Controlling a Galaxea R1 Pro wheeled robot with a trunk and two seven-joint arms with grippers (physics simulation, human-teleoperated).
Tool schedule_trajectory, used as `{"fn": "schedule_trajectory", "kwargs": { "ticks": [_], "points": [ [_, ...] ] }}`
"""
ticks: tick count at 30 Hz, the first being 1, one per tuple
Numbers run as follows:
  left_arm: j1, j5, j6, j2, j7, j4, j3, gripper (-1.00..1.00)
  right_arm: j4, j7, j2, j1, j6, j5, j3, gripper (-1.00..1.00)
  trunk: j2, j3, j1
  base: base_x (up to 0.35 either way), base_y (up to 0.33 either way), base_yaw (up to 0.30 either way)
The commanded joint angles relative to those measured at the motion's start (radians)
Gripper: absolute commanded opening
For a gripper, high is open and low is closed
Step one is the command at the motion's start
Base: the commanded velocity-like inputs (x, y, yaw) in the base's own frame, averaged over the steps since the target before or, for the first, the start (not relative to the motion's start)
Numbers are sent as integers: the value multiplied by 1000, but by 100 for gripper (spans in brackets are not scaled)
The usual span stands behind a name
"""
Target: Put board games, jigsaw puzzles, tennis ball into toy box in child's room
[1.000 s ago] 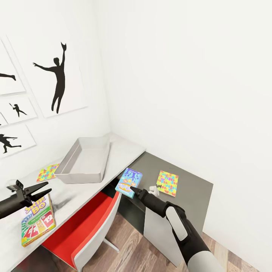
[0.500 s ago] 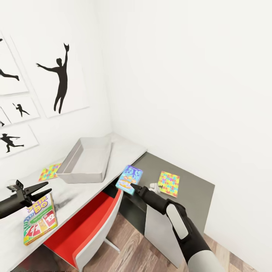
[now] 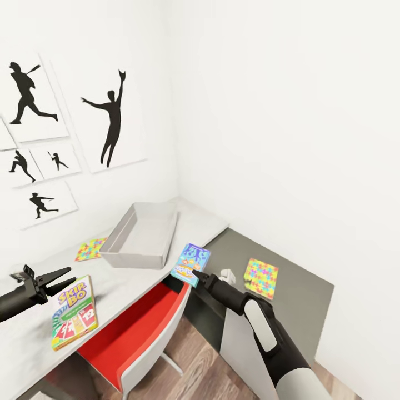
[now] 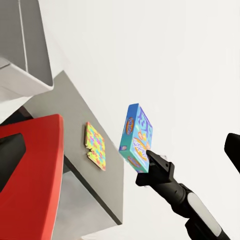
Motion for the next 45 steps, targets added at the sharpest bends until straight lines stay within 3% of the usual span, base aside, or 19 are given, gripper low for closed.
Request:
{"fn": "schedule_trajectory", "kwargs": {
  "ticks": [1, 16, 29, 45],
  "points": [
    [-1, -2, 11, 0, -5, 0, 1, 100, -1, 0, 0, -1, 5, -5, -1, -100, -2, -2, 1, 120, -123, 50],
    [-1, -2, 11, 0, -5, 0, 1, 100, -1, 0, 0, -1, 5, -5, -1, -100, -2, -1, 1, 66, -67, 7],
    [-1, -2, 11, 0, -5, 0, 1, 100, -1, -1, 0, -1, 5, -4, 15, -100, -2, 4, 1, 1, -1, 213],
    [-1, -2, 11, 0, -5, 0, 0, 100, -1, -1, 0, -1, 5, -4, 18, -100, -2, 4, 1, 112, 27, 15]
  ]
}}
